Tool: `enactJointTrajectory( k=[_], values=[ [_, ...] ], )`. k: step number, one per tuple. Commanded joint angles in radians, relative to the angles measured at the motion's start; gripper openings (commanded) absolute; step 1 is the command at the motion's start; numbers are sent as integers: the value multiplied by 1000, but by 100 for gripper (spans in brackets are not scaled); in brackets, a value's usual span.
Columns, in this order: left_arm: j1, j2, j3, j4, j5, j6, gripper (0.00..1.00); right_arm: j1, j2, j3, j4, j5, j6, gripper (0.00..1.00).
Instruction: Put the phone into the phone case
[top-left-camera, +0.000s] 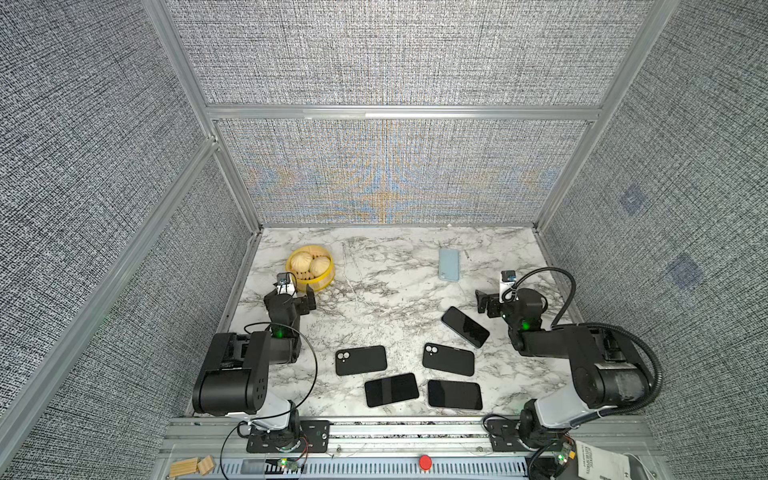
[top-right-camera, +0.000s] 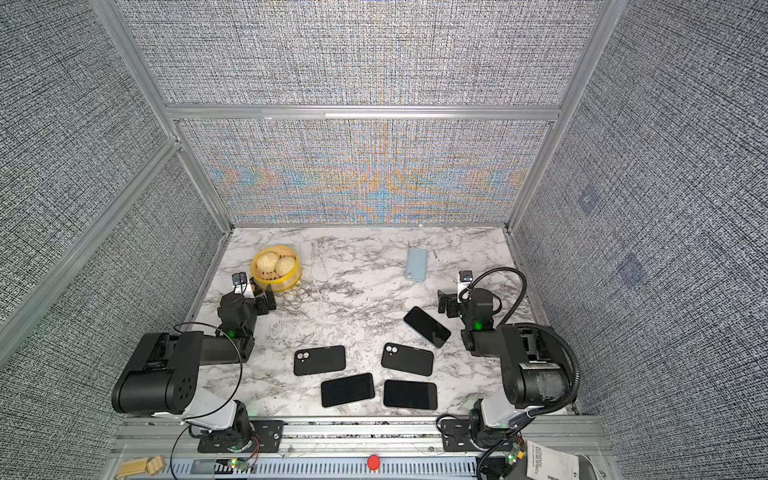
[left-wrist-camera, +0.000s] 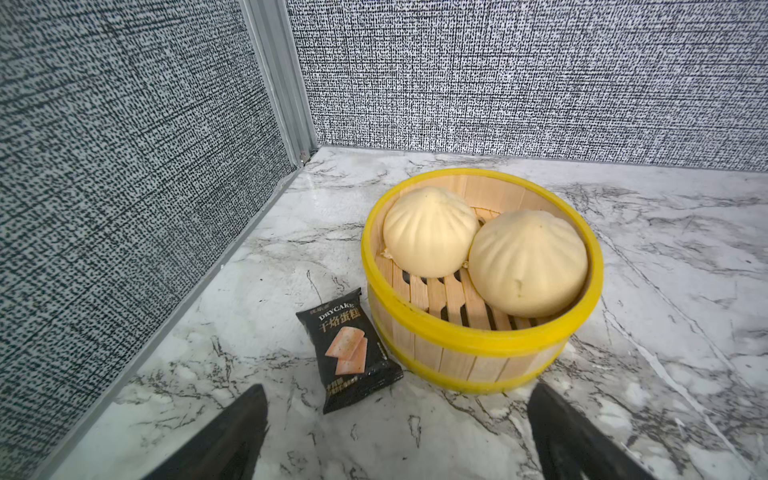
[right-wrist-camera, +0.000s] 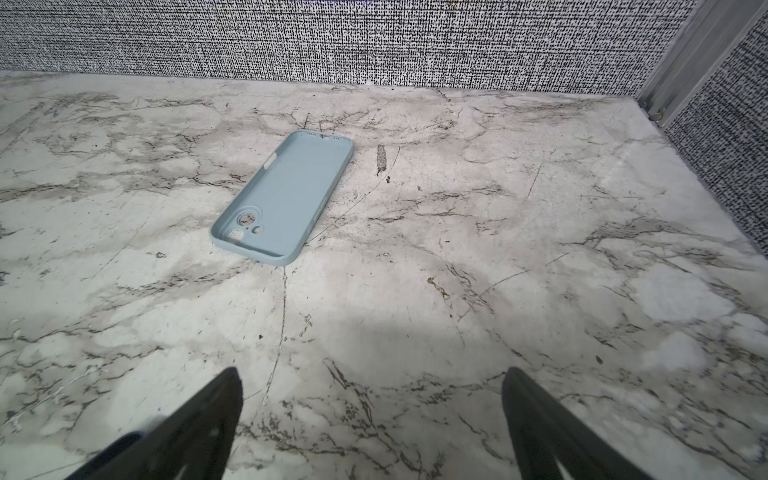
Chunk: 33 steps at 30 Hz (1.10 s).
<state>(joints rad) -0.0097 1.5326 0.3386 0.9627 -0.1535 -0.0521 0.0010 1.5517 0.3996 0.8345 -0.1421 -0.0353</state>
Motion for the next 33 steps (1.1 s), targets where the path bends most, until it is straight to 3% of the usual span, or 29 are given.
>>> enactJointTrajectory(
  k=[1,12,18,21,23,25,29,33],
  values=[
    [2,0,5,3,10,6,98,1,-6,-2,30,-5,-3,99],
    [3,1,2,14,11,8,98,1,-9,-10,42,-5,-1,99],
    [0,-20,-9,21,-18,10,98,-1,-10,2,16,57,20,99],
    [-29,-179,67,-274,-177,-23,98,5,-18,5,7,77,22,99],
    [-31,-263,214,-610,-221,-63,98,36,-88,49,-123,145,3,99],
    [-33,-297,331,-812,-208,-143,98,72,-153,118,-284,182,-33,99],
    [-58,-246,524,-1087,-196,-298,98,146,-192,273,-533,258,19,99],
    [-157,-133,661,-1164,-240,-289,98,212,-149,399,-687,270,119,99]
  ],
)
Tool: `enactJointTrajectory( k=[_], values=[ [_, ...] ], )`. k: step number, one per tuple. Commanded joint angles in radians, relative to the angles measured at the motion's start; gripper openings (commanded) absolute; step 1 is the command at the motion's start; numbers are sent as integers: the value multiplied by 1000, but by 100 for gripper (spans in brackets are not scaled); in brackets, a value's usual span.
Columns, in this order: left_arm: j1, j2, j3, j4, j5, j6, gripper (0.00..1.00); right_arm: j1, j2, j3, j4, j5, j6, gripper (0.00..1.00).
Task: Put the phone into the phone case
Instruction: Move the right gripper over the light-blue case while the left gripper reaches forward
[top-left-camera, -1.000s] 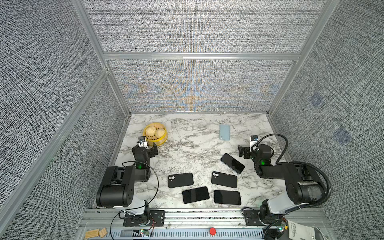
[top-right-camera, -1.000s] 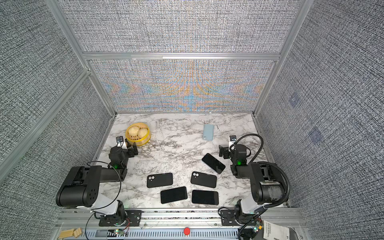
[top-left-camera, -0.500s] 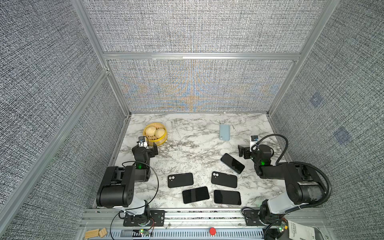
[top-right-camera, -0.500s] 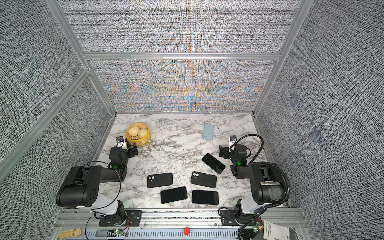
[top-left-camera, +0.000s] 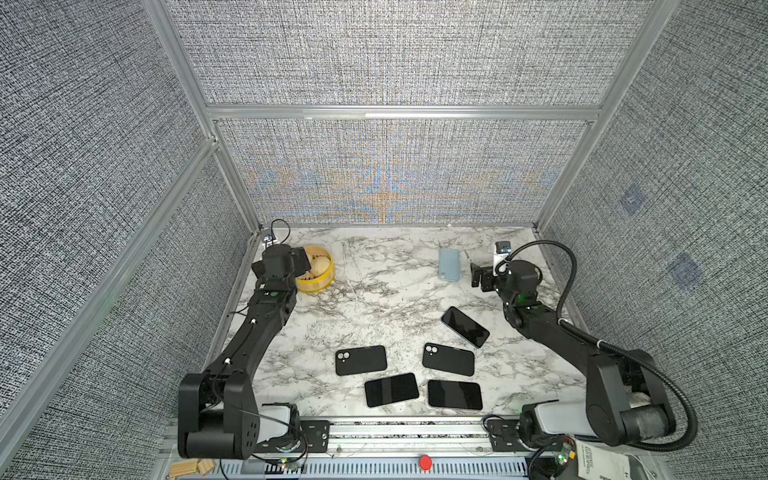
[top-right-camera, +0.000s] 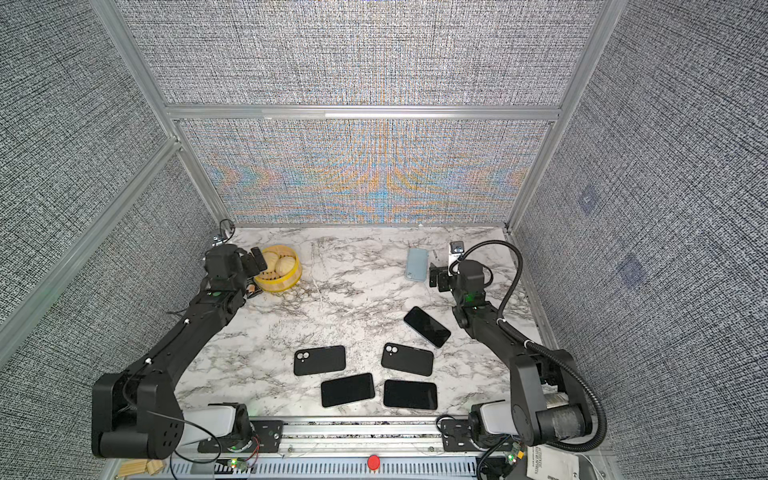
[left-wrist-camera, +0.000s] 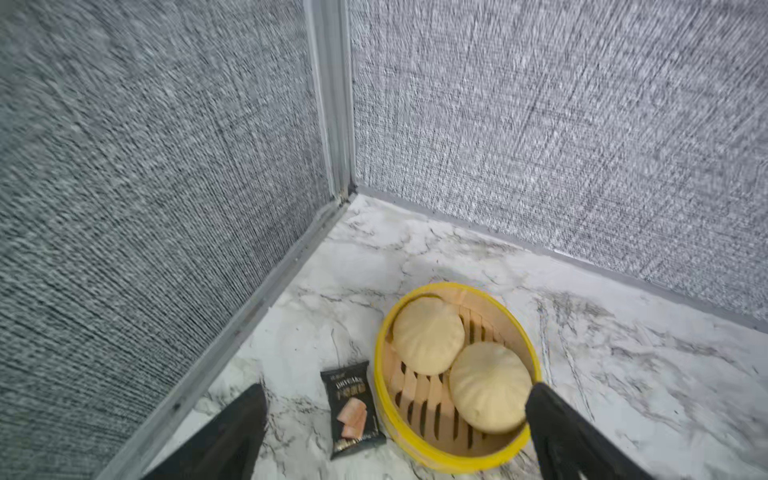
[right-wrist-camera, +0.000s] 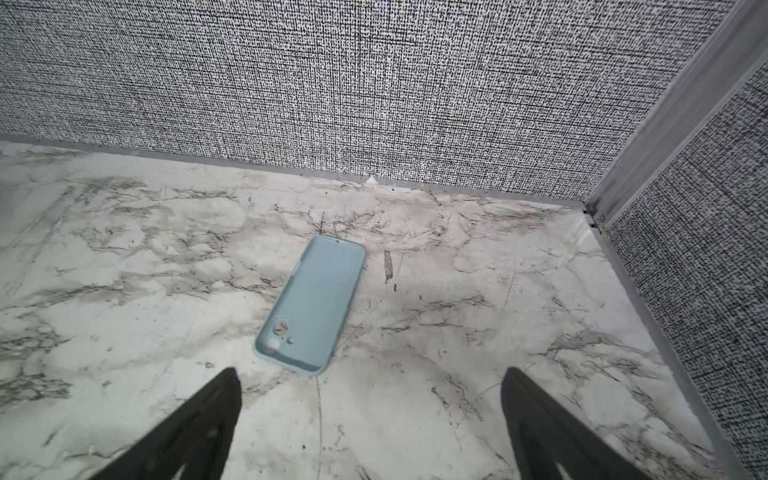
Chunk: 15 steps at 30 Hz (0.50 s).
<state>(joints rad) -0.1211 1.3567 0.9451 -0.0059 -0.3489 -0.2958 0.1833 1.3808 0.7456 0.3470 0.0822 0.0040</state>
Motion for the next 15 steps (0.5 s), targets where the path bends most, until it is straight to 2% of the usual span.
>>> enactJointTrajectory(
  k=[1,3,8,15],
  values=[
    [-73,71,83,-205,-47,-39,98,48,46,95,-248,50,108,99],
    [-116,118,126,-219,-23,-46,98,80,101,170,-344,57,161,99],
    [-197,247,236,-281,90,-114,98,95,264,375,-569,-20,284,99],
    [-260,412,365,-334,259,-164,98,72,450,547,-666,-58,306,98]
  ],
)
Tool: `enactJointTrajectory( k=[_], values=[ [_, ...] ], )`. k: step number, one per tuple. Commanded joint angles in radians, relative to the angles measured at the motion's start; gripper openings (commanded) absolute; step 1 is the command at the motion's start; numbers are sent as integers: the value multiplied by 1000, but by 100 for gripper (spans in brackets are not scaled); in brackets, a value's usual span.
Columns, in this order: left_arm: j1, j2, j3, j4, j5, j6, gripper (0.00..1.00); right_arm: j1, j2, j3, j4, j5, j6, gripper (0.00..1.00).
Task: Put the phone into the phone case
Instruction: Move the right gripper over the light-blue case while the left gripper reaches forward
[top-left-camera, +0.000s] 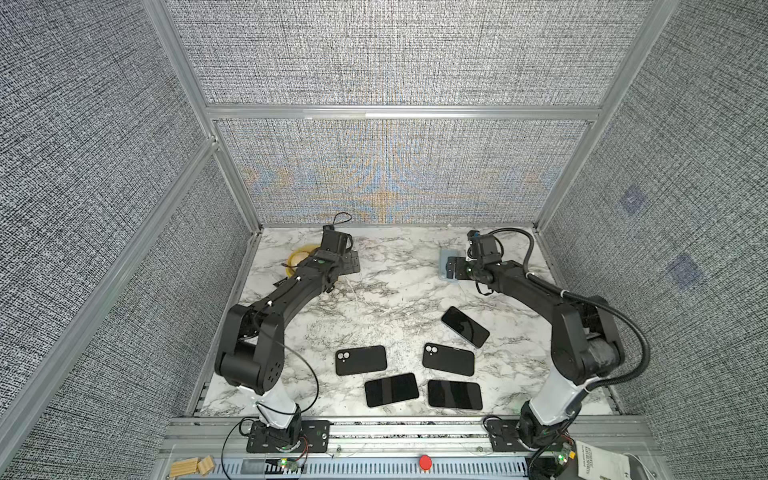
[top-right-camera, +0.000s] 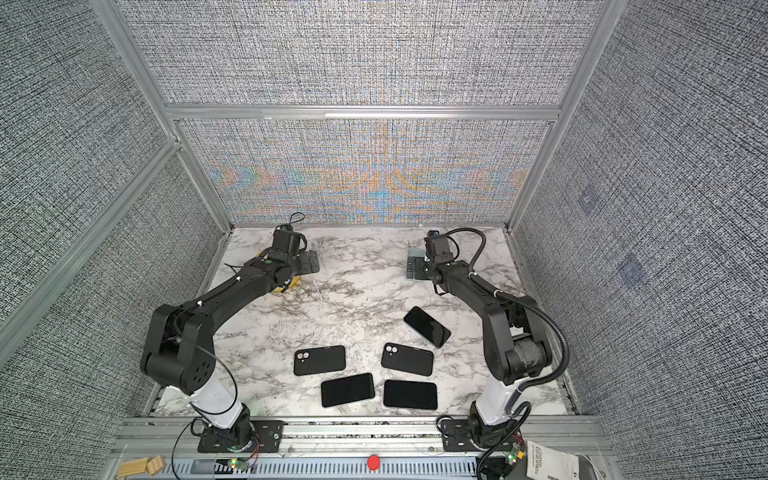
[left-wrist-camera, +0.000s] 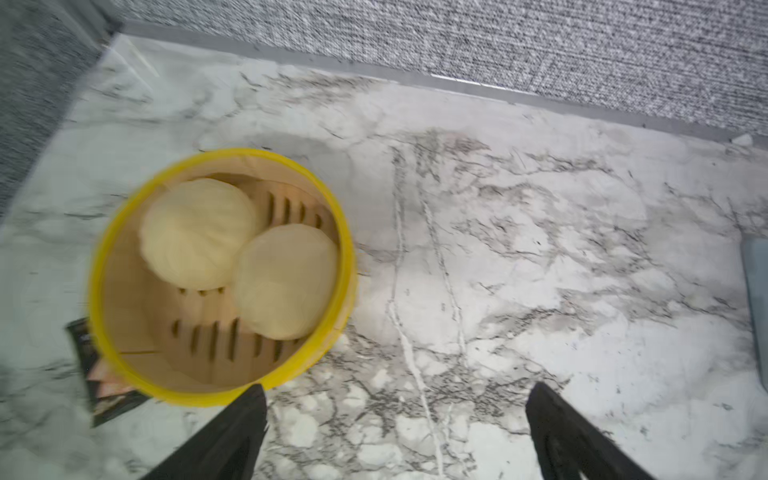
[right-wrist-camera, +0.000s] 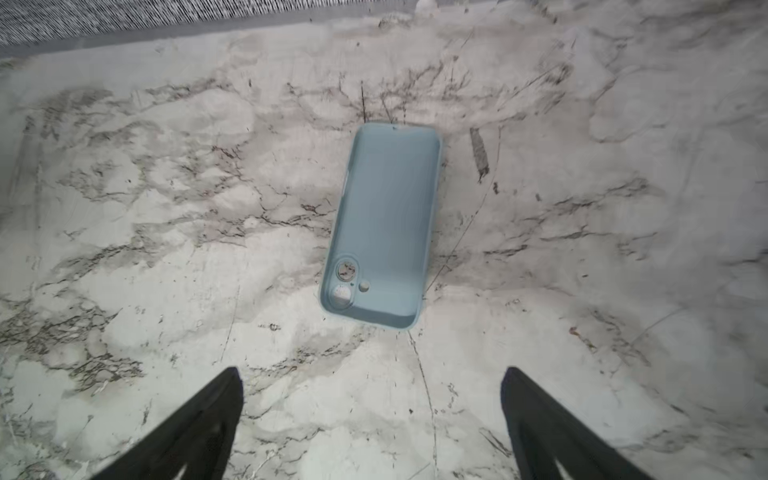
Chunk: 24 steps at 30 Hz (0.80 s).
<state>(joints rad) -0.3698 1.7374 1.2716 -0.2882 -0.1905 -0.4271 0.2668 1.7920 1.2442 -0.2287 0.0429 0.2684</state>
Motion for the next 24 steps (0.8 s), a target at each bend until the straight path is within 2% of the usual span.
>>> enactJointTrajectory(
  k=[1,3,6,10,12,15,24],
  values=[
    [-16,51,64,-86,117,-34,98,-15,63,77,-105,-30,39,95],
    [-25,82,102,-136,125,-31,98,-21,105,124,-136,-32,33,93],
    [-30,97,100,-120,134,-32,98,-33,158,176,-160,-52,32,88],
    [-32,113,86,-52,188,-55,98,-53,226,226,-171,-119,47,71],
    [-32,135,107,-59,245,-55,98,-57,248,250,-181,-107,59,64],
    [-38,153,119,-61,317,-65,98,-57,266,266,-187,-81,60,64],
    [-48,134,85,-28,372,-85,98,-63,321,284,-194,-61,72,60]
  ],
)
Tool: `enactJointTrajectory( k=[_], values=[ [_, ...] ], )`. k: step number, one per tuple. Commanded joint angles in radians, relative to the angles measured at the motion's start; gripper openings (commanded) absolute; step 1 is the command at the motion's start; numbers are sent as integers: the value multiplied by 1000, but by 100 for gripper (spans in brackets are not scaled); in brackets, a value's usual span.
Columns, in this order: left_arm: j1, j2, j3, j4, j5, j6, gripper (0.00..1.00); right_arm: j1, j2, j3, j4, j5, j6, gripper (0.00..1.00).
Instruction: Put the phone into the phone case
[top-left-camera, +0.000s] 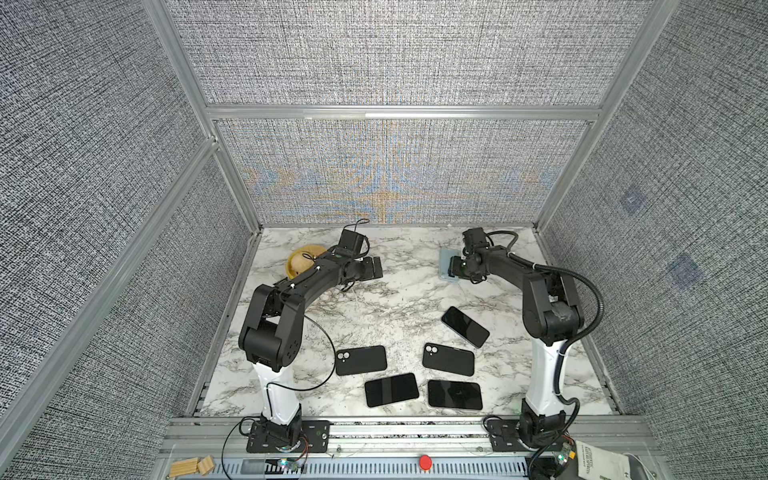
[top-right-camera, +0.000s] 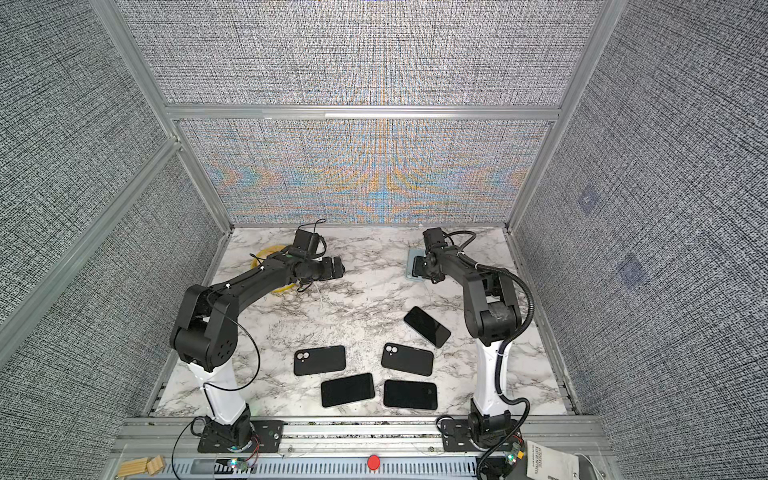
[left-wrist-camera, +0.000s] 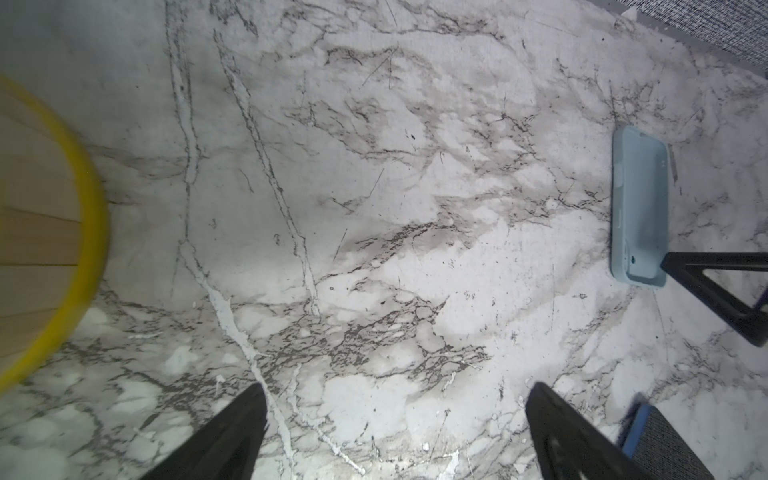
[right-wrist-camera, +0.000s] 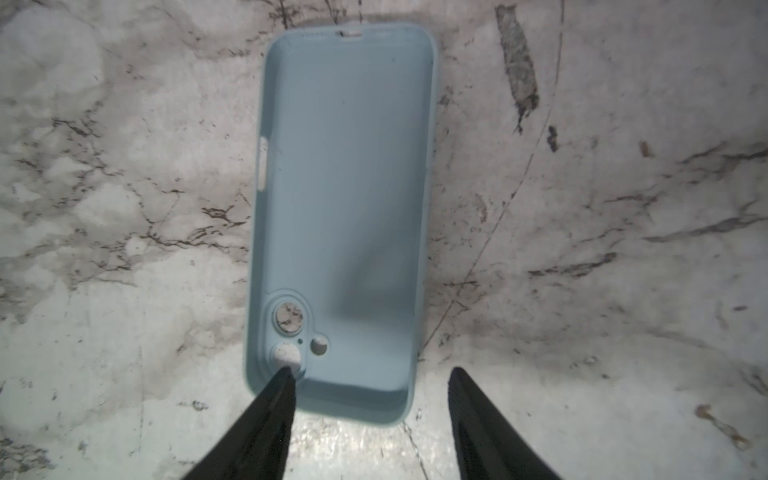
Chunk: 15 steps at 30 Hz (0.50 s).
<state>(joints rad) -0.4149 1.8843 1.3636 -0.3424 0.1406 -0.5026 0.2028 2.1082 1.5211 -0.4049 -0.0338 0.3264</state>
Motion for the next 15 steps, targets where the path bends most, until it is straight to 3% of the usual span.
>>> enactJointTrajectory(
  k=[1,5,15],
  values=[
    [-1,-14,-11,32,47,-11,98,1,4,5,-16,15,16,57],
    [-4,-22,-28,42,55,-17,98,1,3,-13,3,-7,26,52],
    [-6,-65,-95,80,74,-45,98,18,14,-22,-4,-44,58,20]
  ],
)
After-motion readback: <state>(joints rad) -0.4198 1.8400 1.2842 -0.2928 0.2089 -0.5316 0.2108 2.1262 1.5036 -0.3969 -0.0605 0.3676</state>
